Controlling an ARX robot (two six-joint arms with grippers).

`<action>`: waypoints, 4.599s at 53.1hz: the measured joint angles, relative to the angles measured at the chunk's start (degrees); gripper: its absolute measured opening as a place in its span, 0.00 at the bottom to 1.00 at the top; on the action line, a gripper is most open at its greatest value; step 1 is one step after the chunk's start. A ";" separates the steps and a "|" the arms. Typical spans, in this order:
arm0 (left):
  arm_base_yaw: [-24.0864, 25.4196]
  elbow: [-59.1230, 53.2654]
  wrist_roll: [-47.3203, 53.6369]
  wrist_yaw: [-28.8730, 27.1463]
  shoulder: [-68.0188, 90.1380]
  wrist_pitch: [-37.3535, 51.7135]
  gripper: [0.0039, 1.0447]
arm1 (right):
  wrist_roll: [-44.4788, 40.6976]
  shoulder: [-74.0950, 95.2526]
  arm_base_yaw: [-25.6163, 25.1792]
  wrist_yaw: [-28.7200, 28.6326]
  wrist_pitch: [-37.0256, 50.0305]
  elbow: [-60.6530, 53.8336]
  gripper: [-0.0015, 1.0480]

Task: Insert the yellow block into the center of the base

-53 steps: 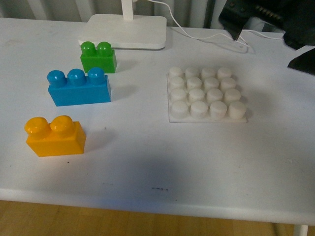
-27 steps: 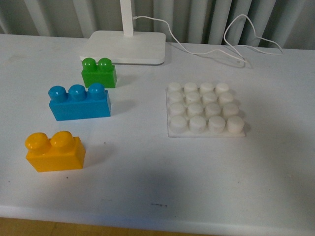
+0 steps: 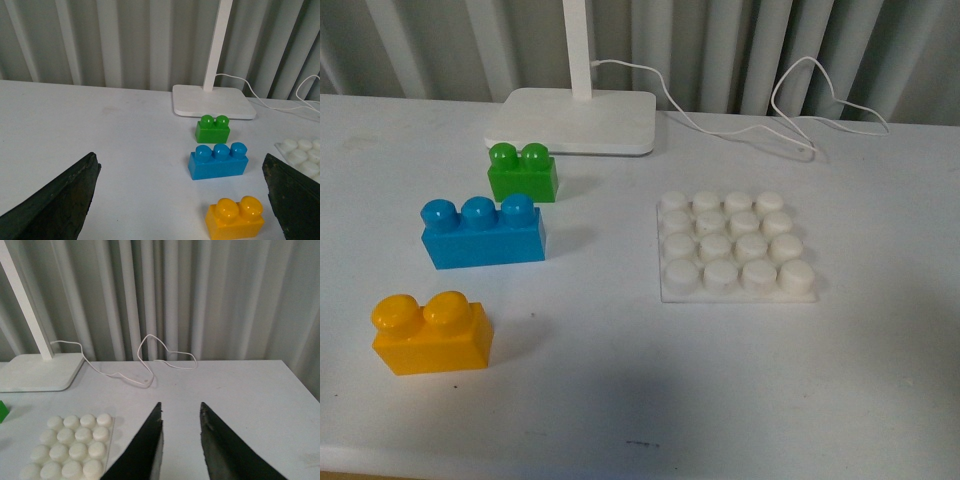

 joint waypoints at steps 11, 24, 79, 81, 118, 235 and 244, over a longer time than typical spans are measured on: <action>0.00 0.00 0.00 0.00 0.00 0.00 0.94 | -1.05 -4.90 -3.28 -3.17 -0.46 -4.02 0.01; 0.00 0.00 -0.02 0.00 0.00 0.00 0.94 | -1.09 -9.97 -9.66 -9.29 -2.60 -6.99 0.01; 0.00 0.00 -0.02 0.00 -0.02 0.00 0.94 | -1.14 -30.69 -9.75 -9.49 -18.69 -11.26 0.01; 0.00 0.00 -0.02 0.02 -0.02 0.00 0.94 | -1.14 -30.69 -9.75 -9.46 -18.69 -11.26 0.01; -5.38 17.64 28.17 29.68 36.09 -2.82 0.94 | -1.18 -30.71 -9.75 -9.49 -18.73 -11.26 0.91; -10.36 60.70 84.94 15.23 102.47 -35.78 0.30 | -1.18 -30.71 -9.75 -9.49 -18.73 -11.26 0.91; -11.02 62.73 85.05 15.34 101.74 -37.46 0.30 | -1.18 -30.71 -9.75 -9.49 -18.73 -11.26 0.91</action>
